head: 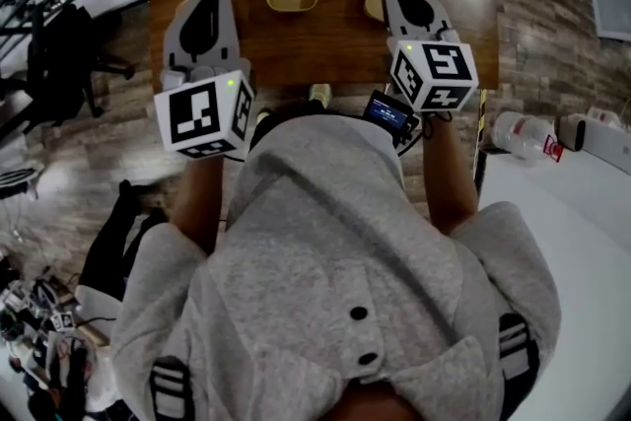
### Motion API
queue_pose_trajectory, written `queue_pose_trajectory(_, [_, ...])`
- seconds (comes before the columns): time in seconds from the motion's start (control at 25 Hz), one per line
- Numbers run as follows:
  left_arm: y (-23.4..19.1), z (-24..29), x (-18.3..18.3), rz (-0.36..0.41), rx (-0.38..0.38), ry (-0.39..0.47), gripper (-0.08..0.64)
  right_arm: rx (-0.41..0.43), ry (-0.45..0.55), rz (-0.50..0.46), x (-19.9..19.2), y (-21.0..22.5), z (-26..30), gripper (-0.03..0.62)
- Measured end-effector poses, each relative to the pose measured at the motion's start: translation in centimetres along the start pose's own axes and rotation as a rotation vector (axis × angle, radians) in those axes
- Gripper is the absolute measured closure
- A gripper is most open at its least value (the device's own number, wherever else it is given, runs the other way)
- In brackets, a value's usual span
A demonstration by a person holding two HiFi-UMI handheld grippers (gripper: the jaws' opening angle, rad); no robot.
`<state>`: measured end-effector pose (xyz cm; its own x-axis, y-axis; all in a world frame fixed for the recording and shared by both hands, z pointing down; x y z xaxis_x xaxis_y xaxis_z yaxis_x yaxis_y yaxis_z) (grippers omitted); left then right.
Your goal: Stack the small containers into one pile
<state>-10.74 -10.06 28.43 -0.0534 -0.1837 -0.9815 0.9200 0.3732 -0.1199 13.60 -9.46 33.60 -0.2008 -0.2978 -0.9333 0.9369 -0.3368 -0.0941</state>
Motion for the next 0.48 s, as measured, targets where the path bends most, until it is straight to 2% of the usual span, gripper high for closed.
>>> queue_pose_trajectory(0.28, [-0.1, 1.6, -0.5, -0.001, 0.031, -0.027, 0.549, 0.091, -0.148, -0.101, -3.8, 1.9, 2.1, 0.581])
queue_pose_trajectory(0.48, [0.1, 2.7, -0.6, 0.001, 0.045, -0.034, 0.549, 0.130, -0.229, -0.118, -6.7, 2.9, 3.1, 0.580])
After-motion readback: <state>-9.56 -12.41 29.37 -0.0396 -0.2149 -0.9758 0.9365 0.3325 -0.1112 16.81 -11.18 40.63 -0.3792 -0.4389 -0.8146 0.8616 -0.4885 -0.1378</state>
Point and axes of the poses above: the fingertips, and each gripper's own axes: z forward along the fingers, y to its right, x out of its top, the point moved 3 cm from there along -z, backward along the fingers, and after that the axes turned 6 degrees about -z, right-handed, at the moved point
